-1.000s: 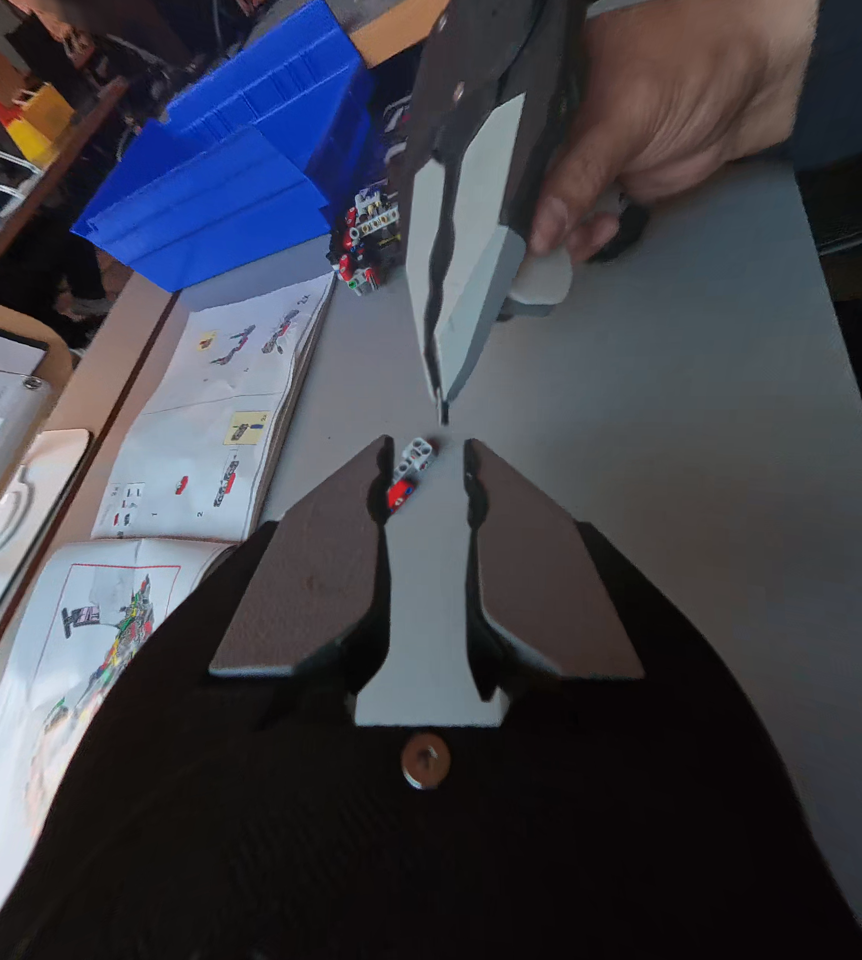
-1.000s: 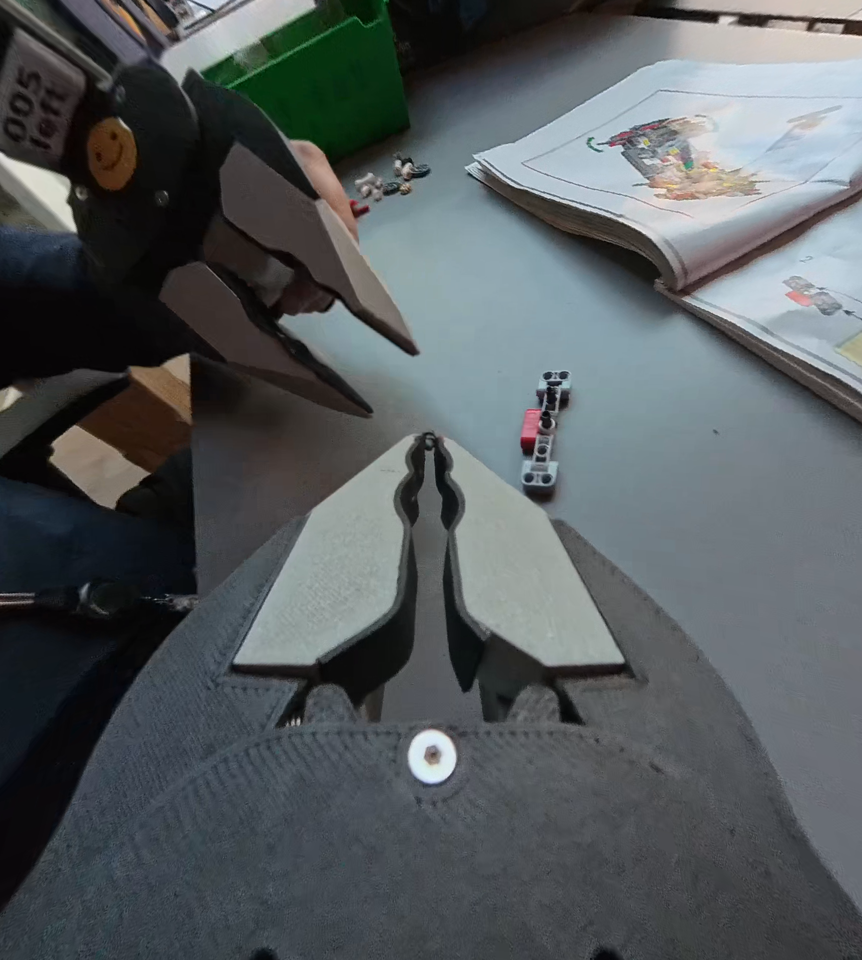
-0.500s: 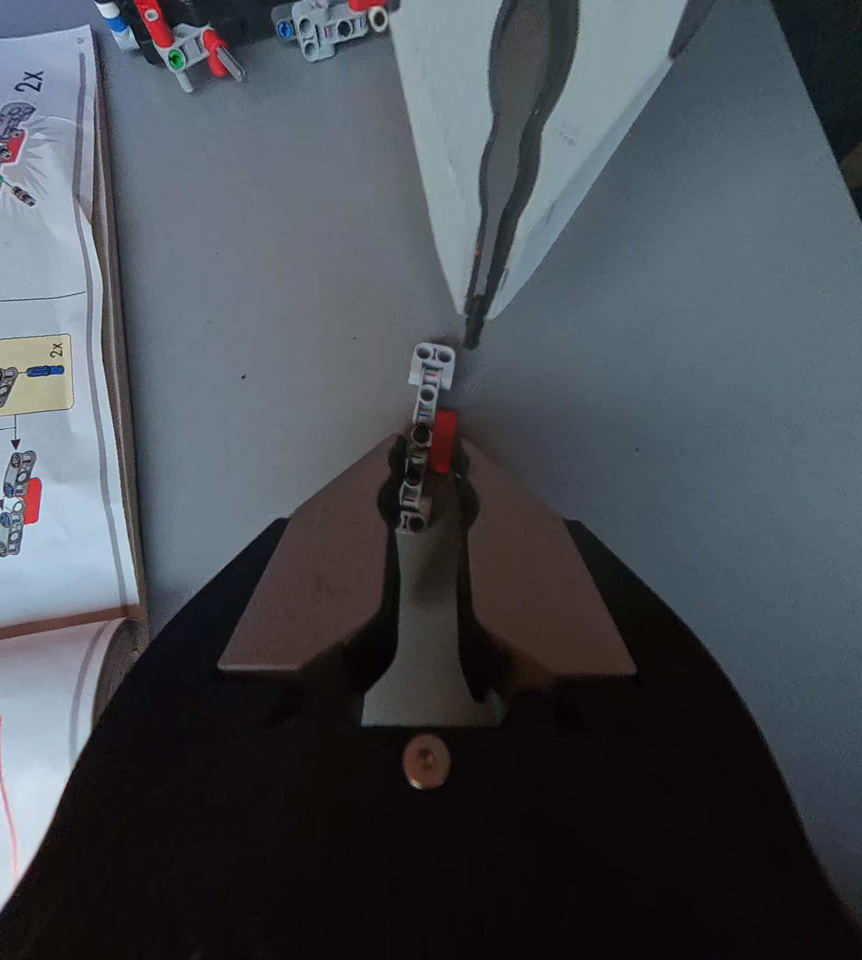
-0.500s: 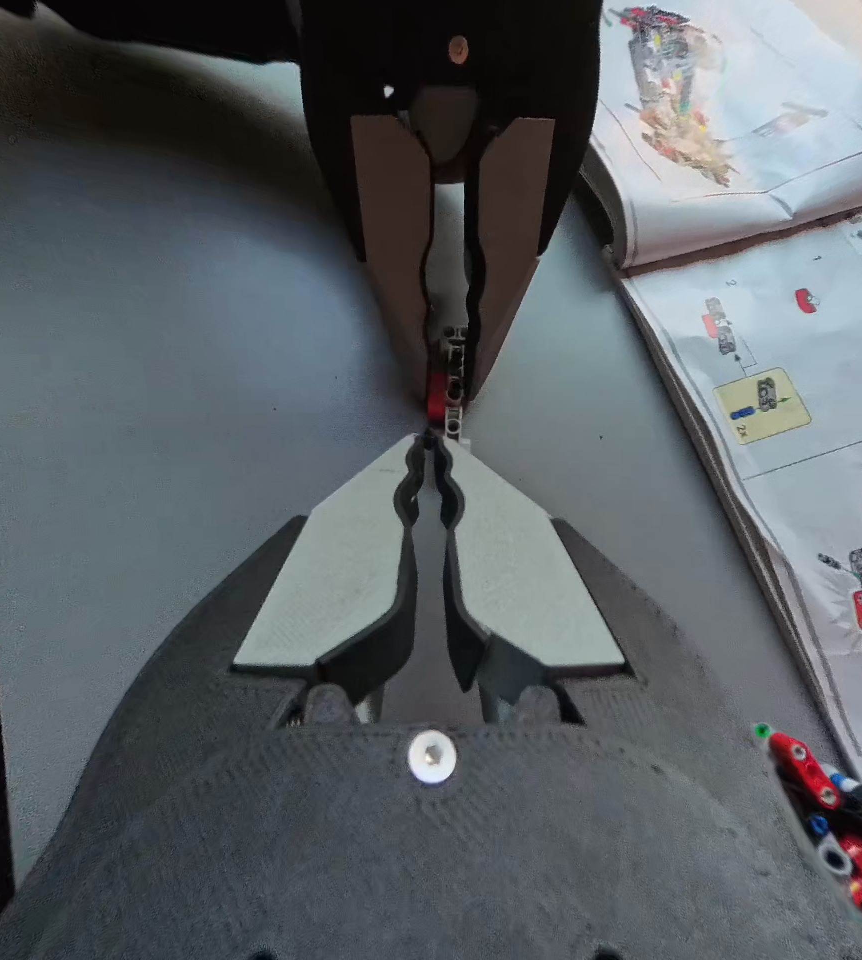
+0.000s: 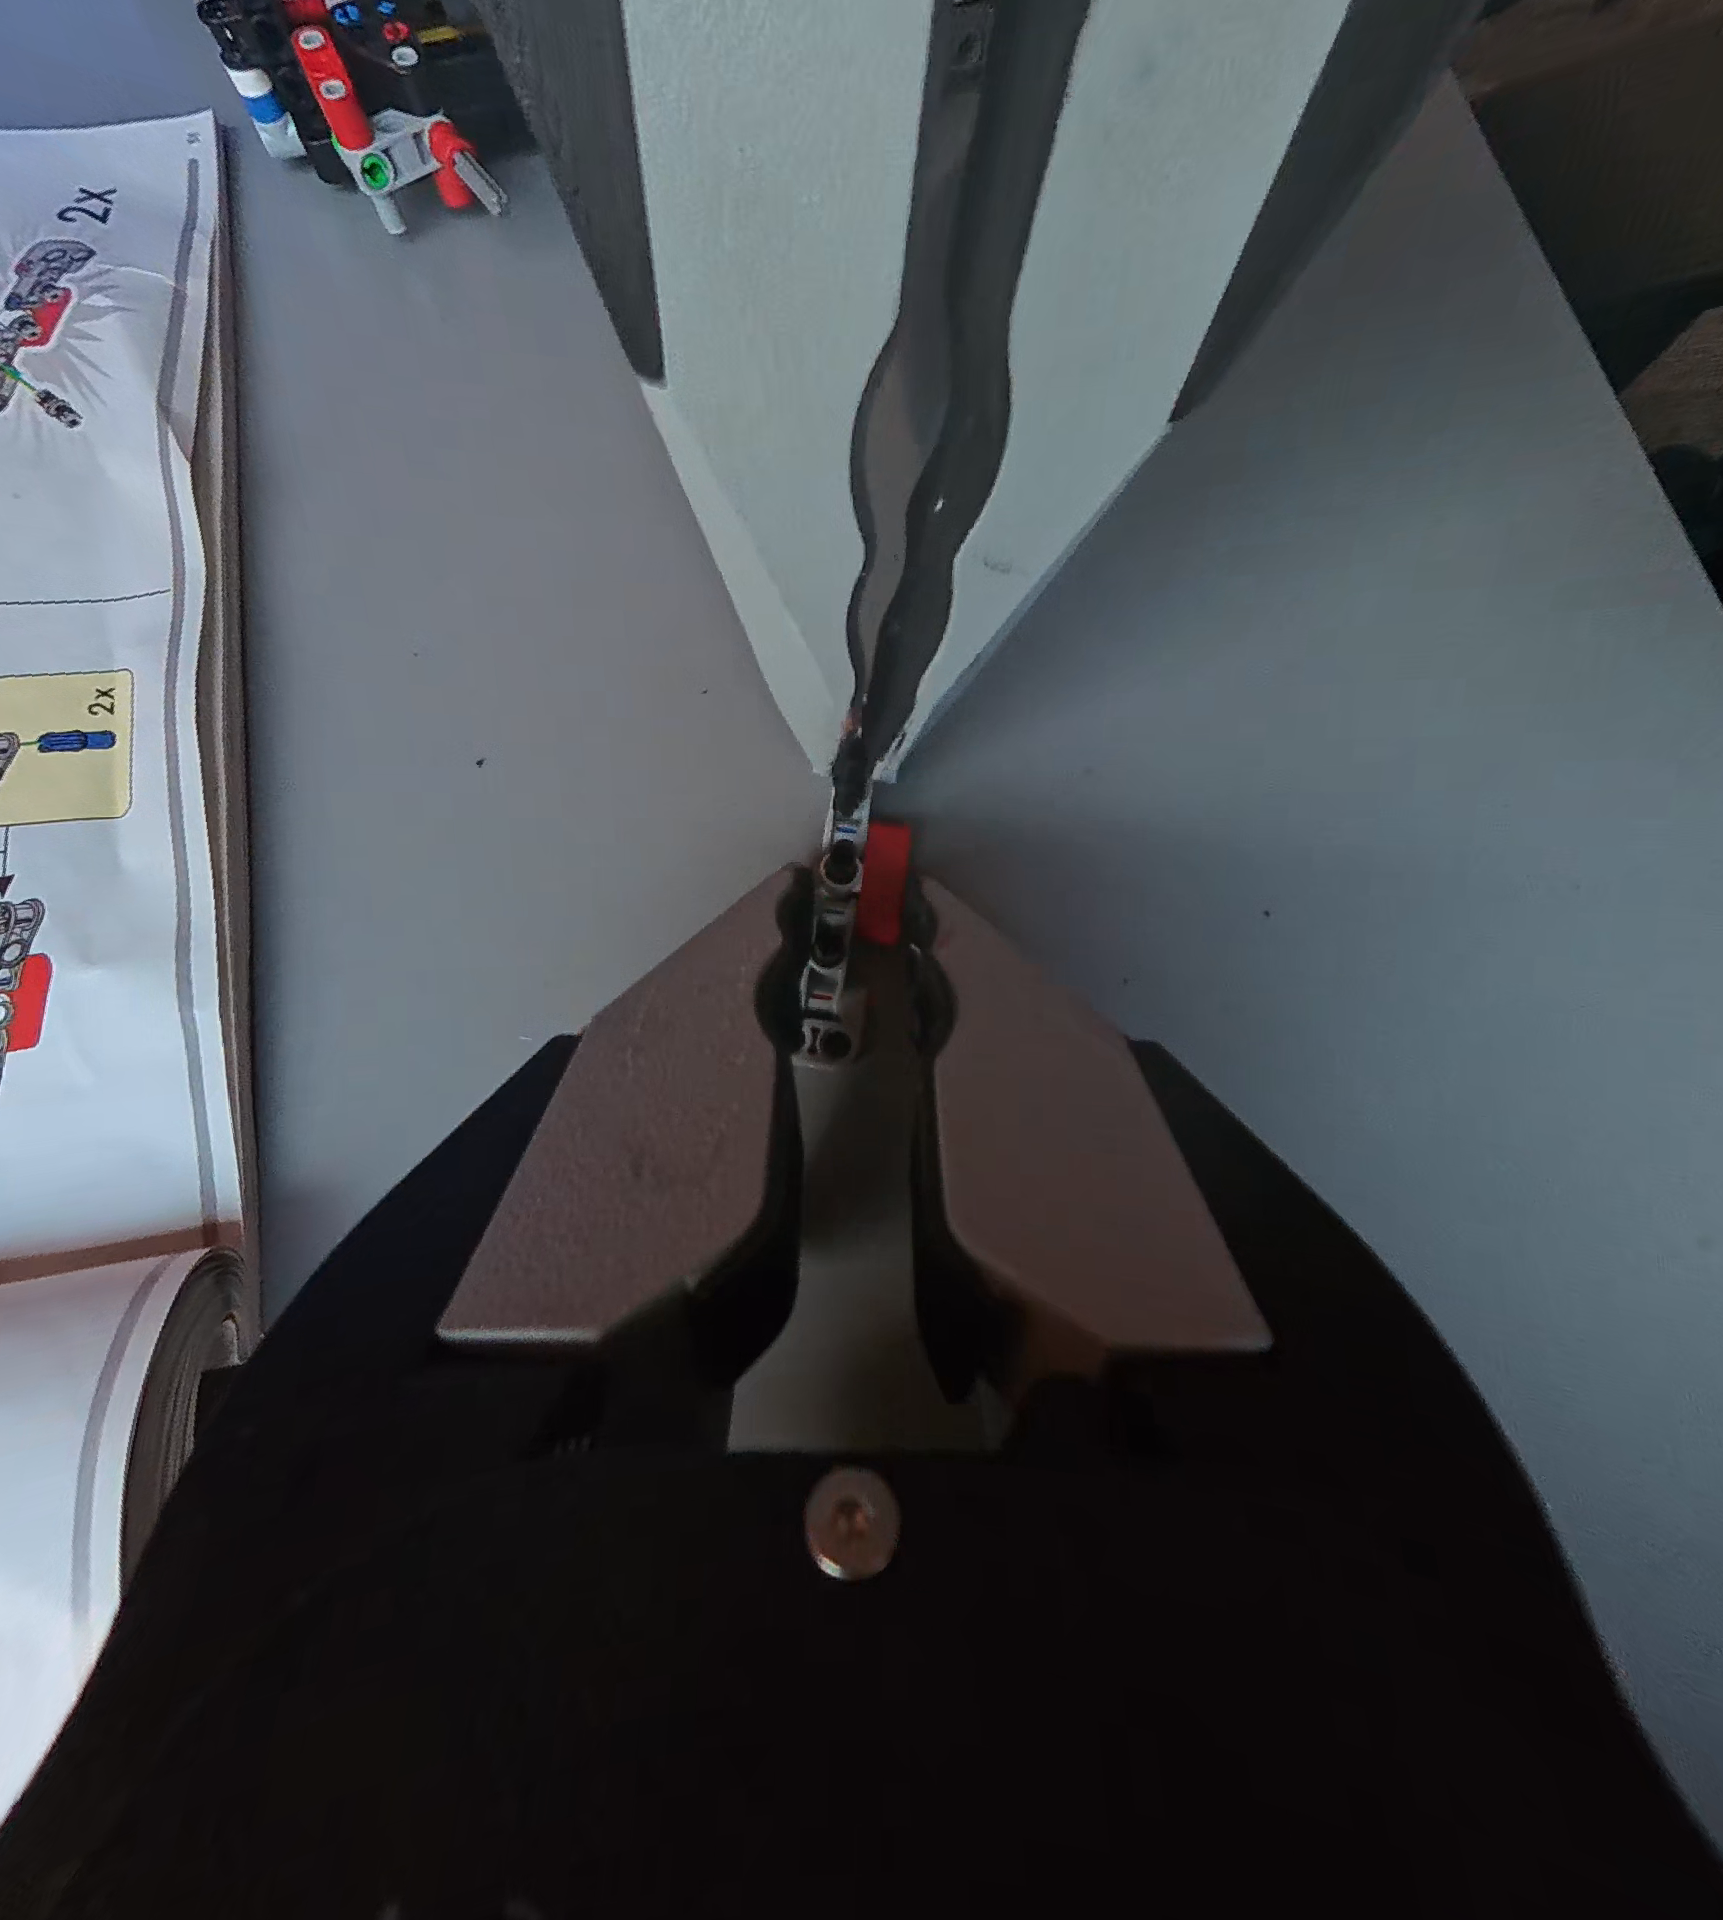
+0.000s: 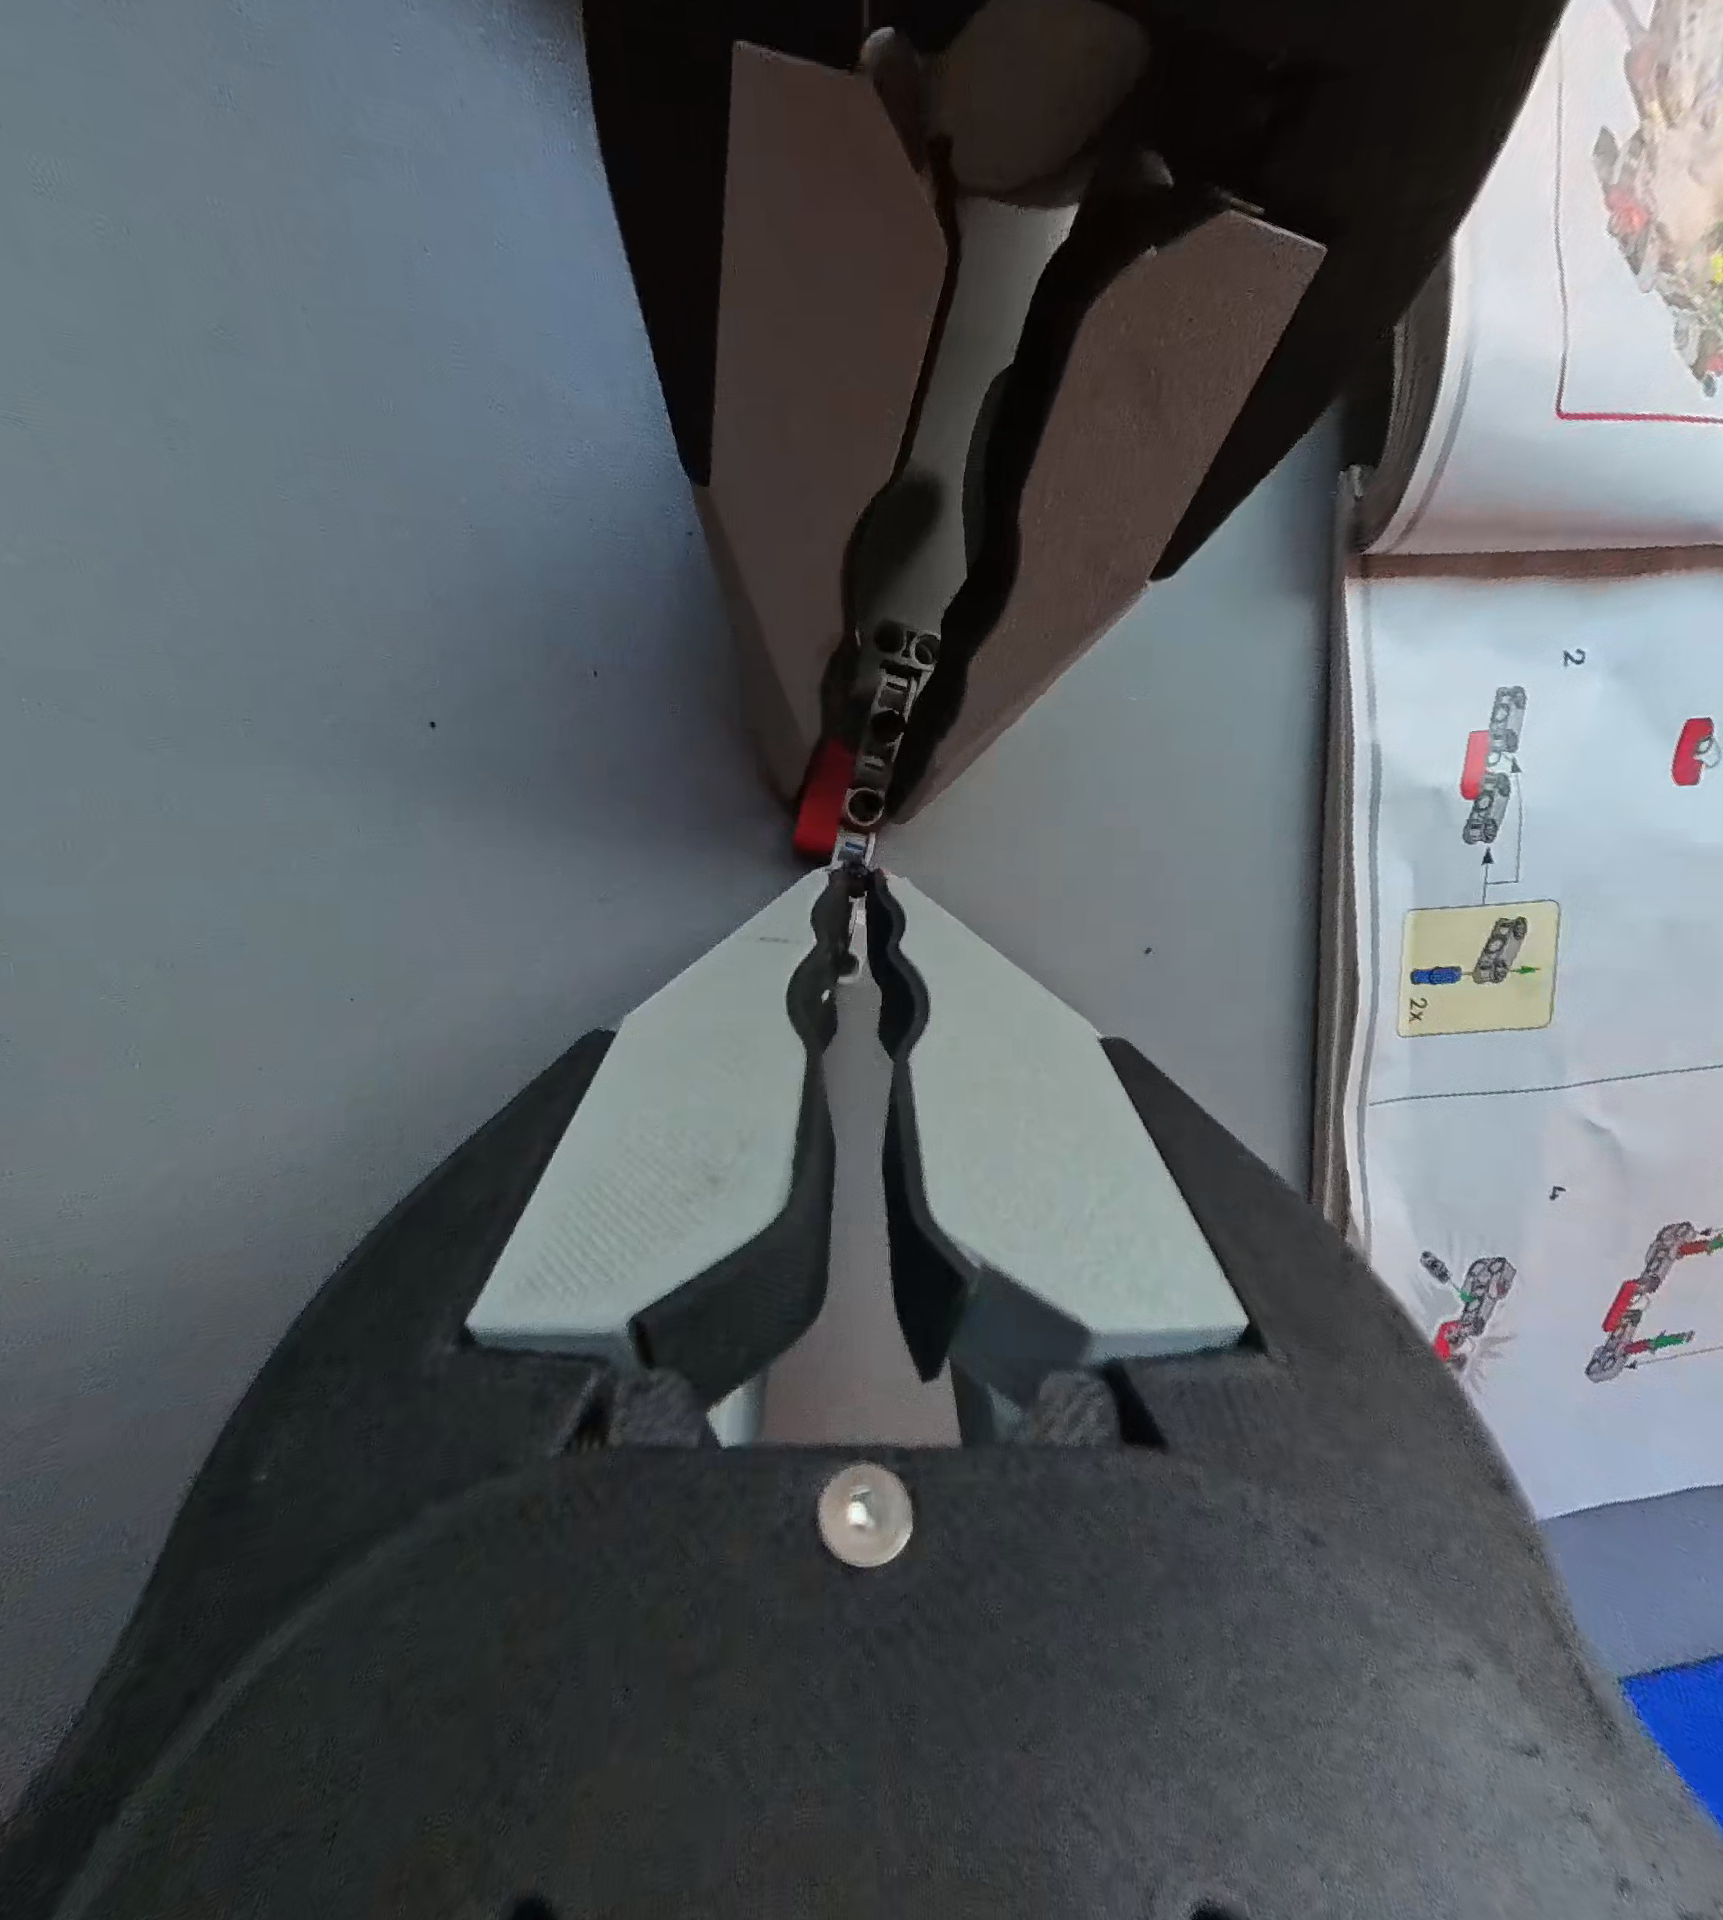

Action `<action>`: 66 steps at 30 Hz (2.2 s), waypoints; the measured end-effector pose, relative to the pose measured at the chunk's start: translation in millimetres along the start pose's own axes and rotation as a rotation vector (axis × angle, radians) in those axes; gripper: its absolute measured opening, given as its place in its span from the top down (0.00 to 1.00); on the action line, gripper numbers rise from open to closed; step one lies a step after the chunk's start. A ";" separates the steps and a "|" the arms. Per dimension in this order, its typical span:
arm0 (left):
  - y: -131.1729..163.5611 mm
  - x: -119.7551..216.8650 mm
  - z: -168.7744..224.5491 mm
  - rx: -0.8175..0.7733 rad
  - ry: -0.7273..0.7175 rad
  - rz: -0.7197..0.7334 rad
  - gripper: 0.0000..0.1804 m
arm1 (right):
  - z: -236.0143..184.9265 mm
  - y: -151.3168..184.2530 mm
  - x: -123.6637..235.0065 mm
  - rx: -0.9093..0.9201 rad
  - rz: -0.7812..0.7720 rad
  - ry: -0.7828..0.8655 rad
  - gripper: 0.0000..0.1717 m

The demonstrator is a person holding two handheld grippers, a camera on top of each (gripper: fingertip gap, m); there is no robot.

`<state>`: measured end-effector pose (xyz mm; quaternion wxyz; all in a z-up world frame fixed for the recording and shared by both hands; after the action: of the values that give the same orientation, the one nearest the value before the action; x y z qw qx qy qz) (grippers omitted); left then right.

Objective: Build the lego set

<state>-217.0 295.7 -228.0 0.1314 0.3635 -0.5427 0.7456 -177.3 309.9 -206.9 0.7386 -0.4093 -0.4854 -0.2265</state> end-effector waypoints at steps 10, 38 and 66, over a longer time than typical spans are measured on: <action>-0.3 0.0 -0.1 0.004 0.000 0.001 0.92 | -1.6 0.4 0.1 0.054 -0.092 -0.040 1.00; -2.4 -1.1 -4.2 0.055 -0.008 0.007 0.92 | 1.8 13.1 -1.8 -0.321 0.277 -0.009 1.00; -2.4 -0.7 -6.5 0.070 -0.017 0.009 0.92 | 10.6 7.7 -2.7 -0.261 0.066 -0.123 1.00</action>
<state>-217.7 302.7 -227.7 0.1104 0.3718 -0.5192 0.7616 -178.4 322.8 -210.2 0.6549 -0.5307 -0.4826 -0.2378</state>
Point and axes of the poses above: each gripper's, where its closed fingertips meet, x back along the fingers, y out of its underside, z = x × y across the jaws, the point moved 3 cm from there along x, back along the fingers, and after that the axes turned 7 degrees about x, right-handed, at the moved point
